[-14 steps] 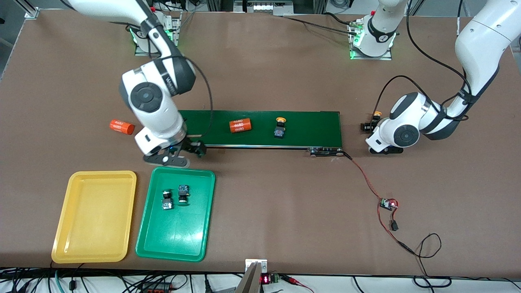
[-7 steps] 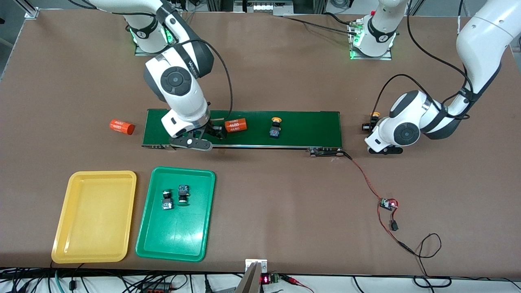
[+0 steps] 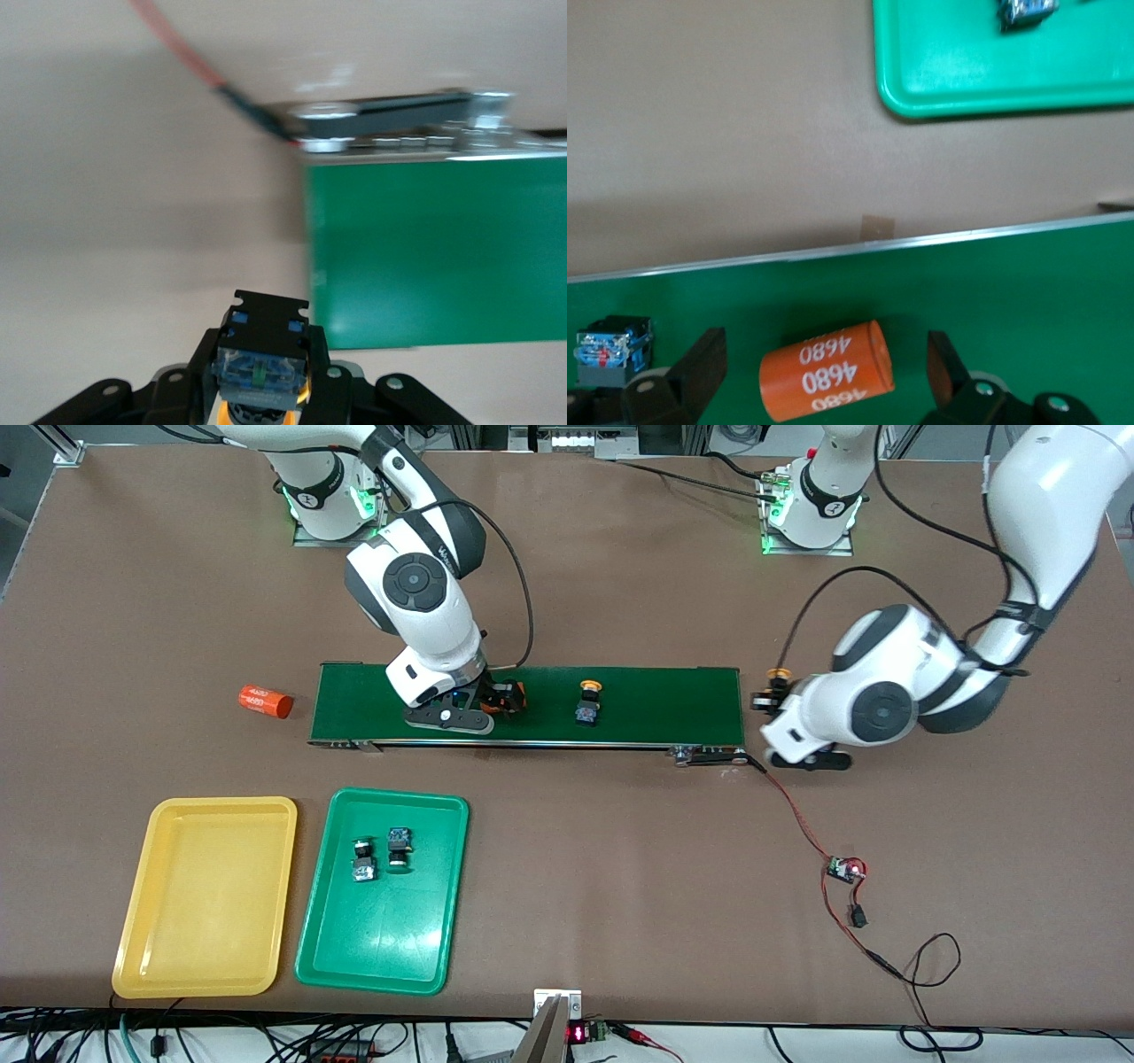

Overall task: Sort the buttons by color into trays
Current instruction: 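Place the orange button on the belt while the right gripper reaches the belt, then grasp an orange button on the belt while the left gripper withdraws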

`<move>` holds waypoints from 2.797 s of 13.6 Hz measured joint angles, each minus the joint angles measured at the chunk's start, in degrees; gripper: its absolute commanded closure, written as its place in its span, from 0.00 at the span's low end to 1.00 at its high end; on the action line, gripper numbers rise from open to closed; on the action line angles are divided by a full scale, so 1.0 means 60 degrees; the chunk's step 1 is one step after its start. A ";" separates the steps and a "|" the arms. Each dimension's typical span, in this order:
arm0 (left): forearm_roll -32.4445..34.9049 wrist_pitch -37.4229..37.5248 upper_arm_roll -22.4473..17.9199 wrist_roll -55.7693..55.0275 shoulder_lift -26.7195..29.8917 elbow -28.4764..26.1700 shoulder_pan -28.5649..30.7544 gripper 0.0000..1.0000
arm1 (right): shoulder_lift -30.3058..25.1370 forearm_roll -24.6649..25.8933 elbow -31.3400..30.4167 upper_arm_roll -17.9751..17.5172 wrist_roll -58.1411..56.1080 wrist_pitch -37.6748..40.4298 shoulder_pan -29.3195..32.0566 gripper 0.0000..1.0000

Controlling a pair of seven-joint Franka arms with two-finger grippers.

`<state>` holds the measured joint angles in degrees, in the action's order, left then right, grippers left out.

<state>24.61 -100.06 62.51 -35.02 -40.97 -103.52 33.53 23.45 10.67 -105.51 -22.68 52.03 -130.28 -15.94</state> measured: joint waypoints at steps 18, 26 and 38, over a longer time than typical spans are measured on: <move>0.0004 0.2488 -0.0799 -0.1469 0.0348 0.4144 -0.2413 0.00 | 0.0089 -0.0001 -0.0299 -0.0231 0.2051 -0.0061 -0.0492 0.00; -0.1538 0.2669 -0.3517 0.2783 0.2448 0.4943 -0.2773 0.00 | 0.0809 0.0492 -0.0303 -0.0243 0.1768 -0.0810 -0.0927 0.00; -0.3930 0.0182 -0.9219 0.5431 0.6387 0.1130 -0.5239 0.00 | 0.1378 0.0915 -0.0300 -0.0179 0.1643 -0.1365 -0.0762 0.80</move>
<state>1.04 -98.97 7.20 -2.43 -2.65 -96.74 2.10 31.72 16.16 -107.31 -23.75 61.89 -138.47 -20.52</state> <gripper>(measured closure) 0.000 0.291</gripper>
